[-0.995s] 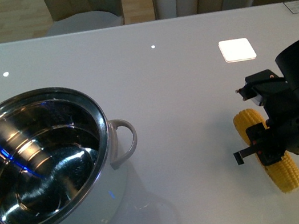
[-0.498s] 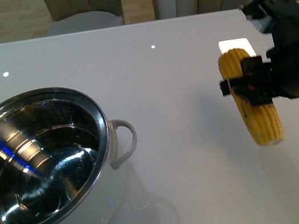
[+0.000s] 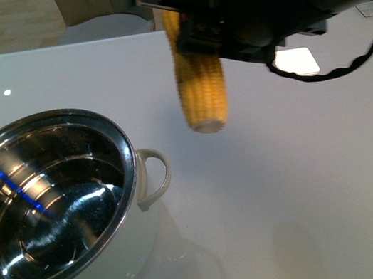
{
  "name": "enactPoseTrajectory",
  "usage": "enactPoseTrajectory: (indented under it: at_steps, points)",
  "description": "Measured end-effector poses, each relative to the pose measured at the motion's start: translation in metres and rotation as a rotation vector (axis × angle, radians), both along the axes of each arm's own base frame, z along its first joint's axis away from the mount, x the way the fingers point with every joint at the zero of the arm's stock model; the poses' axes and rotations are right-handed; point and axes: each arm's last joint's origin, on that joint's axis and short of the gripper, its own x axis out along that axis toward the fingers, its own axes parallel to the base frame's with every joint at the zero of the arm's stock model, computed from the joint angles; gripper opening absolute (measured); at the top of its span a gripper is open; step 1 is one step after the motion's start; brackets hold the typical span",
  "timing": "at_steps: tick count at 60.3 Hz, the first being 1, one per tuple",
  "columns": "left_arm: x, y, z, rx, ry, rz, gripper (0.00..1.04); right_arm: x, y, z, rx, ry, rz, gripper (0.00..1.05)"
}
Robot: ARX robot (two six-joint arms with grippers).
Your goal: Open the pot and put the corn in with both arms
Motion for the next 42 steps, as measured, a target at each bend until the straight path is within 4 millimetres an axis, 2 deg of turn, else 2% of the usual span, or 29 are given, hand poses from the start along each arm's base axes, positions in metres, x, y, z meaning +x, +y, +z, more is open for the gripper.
enactPoseTrajectory:
  at_steps: [13, 42]
  points:
    - [0.000, 0.000, 0.000, 0.000, 0.000, 0.000, 0.98, 0.008, 0.028, -0.006, 0.062, 0.057, 0.014, 0.18]
    - [0.000, 0.000, 0.000, 0.000, 0.000, 0.000, 0.98, 0.019, 0.062, -0.025, 0.144, 0.163, 0.008, 0.17]
